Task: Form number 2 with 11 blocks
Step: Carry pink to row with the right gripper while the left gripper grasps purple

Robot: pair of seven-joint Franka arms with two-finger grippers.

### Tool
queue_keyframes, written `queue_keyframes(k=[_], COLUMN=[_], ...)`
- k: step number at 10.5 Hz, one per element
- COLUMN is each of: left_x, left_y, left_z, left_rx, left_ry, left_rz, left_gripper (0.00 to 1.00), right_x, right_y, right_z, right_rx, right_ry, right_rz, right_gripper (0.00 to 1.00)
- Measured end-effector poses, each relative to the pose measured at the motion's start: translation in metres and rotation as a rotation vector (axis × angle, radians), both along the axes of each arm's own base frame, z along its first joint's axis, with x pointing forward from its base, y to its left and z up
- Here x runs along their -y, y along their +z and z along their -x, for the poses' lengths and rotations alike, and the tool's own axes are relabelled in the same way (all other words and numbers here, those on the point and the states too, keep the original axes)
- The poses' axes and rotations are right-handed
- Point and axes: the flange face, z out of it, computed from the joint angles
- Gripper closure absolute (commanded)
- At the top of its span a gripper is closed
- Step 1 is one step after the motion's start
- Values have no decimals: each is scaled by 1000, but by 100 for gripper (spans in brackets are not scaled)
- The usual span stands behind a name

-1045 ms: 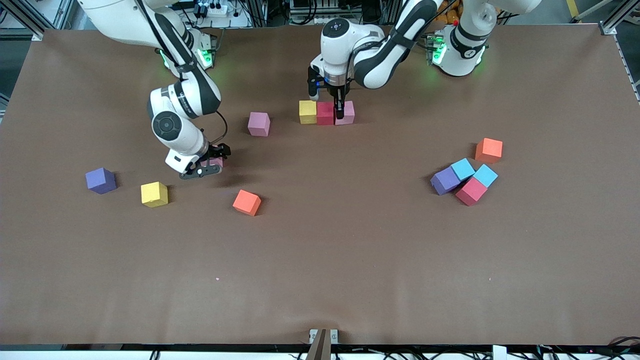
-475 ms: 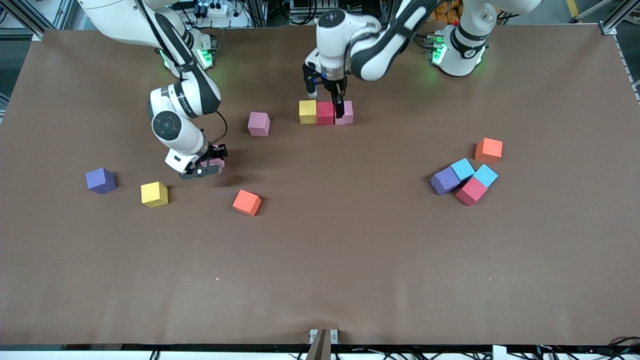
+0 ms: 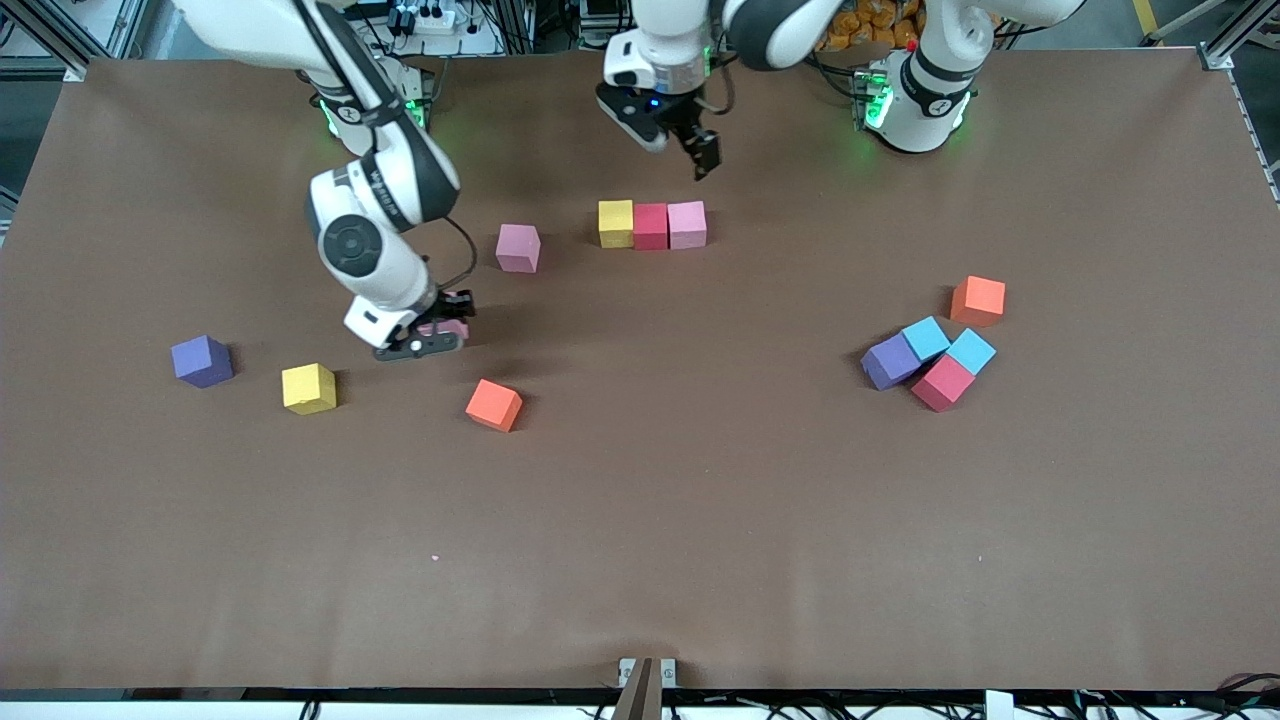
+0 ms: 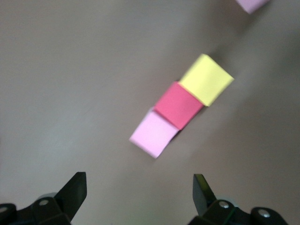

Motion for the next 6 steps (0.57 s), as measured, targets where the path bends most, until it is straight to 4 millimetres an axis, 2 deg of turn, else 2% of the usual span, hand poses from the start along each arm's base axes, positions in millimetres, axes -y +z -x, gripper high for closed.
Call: queue_keyframes(k=[1, 3, 4, 5, 6], left_x=[-27, -102, -137, -158, -165], left_y=[23, 54, 56, 48, 35], left_z=[-43, -133, -163, -180, -190], left_rx=[-24, -48, -56, -56, -32], left_ry=[105, 303, 368, 377, 336], left_rz=[-27, -39, -38, -59, -108], left_gripper=[0, 0, 0, 0, 0], right_x=[-29, -85, -113, -142, -174], right_y=[9, 23, 27, 28, 30], right_z=[3, 13, 16, 19, 22], right_rx=[15, 23, 12, -5, -16], right_ry=[-25, -73, -94, -118, -142], right_rz=[-12, -60, -64, -57, -49], right_gripper=[95, 95, 95, 95, 95])
